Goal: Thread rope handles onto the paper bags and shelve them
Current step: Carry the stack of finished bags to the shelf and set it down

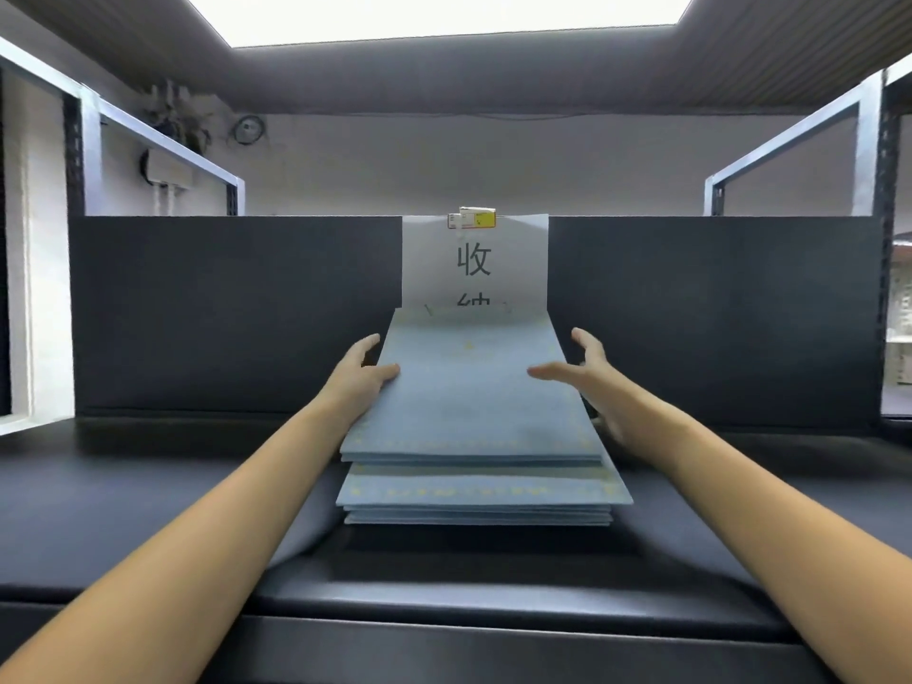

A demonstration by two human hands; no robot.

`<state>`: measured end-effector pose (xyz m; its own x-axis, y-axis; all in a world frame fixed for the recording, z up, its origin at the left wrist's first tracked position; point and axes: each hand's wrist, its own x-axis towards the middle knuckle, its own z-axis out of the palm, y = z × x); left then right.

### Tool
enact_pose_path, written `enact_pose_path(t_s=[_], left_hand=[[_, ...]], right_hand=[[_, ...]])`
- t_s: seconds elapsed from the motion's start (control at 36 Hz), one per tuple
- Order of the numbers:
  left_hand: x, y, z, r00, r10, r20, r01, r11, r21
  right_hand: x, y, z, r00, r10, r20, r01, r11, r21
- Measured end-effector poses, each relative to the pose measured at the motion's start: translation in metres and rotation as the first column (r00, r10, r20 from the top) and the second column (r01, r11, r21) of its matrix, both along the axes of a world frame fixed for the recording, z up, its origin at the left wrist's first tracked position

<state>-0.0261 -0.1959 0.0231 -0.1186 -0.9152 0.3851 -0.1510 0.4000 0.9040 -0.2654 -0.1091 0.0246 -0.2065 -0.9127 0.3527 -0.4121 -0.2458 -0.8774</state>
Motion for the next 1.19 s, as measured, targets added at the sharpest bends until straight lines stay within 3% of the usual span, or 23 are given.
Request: enact_pose_path(t_s=[0.08, 0.17, 0.33, 0.5, 0.69, 0.75, 0.81, 0.92, 1.03, 1.11, 1.19], left_hand=[[0.004, 0.003, -0.002, 0.991, 0.068, 0.118, -0.059, 0.995, -0.078], [0.007, 0.008, -0.003, 0.973, 0.082, 0.214, -0.062, 0.993, -0.099], [0.009, 0.022, -0.005, 0.989, -0.014, 0.146, 0.022, 0.998, -0.053], [0.023, 0.025, -0.018, 0.987, -0.085, 0.139, 0.072, 0.993, 0.097], [0.038, 0.054, -0.03, 0.975, -0.221, 0.031, 0.216, 0.969, 0.118], [0.04, 0.067, -0.03, 0.961, -0.251, 0.116, 0.243, 0.966, 0.084], [0.042, 0.079, -0.032, 0.931, -0.203, 0.303, 0.22, 0.975, -0.02], [0.043, 0.092, -0.043, 0.764, -0.062, 0.643, 0.211, 0.965, -0.158], [0.036, 0.098, -0.048, 0.754, 0.041, 0.656, 0.175, 0.949, -0.261], [0.037, 0.1, -0.049, 0.743, 0.055, 0.667, 0.154, 0.956, -0.25], [0.037, 0.103, -0.047, 0.729, 0.011, 0.685, 0.142, 0.976, -0.167]], right_hand=[[0.003, 0.013, 0.003, 0.951, -0.016, -0.308, -0.009, 0.997, -0.081], [0.009, 0.019, -0.007, 0.88, 0.082, -0.467, -0.079, 0.997, 0.025], [0.014, 0.027, -0.015, 0.898, 0.073, -0.434, -0.06, 0.997, 0.043], [0.019, 0.034, -0.017, 0.927, 0.085, -0.366, -0.075, 0.996, 0.041], [0.02, 0.036, -0.022, 0.949, 0.076, -0.306, -0.07, 0.997, 0.029], [0.021, 0.036, -0.022, 0.948, 0.075, -0.309, -0.067, 0.997, 0.035], [0.022, 0.035, -0.023, 0.951, 0.061, -0.303, -0.055, 0.998, 0.029], [0.024, 0.038, -0.024, 0.927, -0.071, -0.368, 0.058, 0.997, -0.046], [0.034, 0.052, -0.024, 0.831, -0.173, -0.529, 0.137, 0.985, -0.107], [0.035, 0.061, -0.026, 0.741, -0.009, -0.671, 0.096, 0.991, 0.093], [0.032, 0.068, -0.028, 0.682, 0.148, -0.716, 0.05, 0.967, 0.248]])
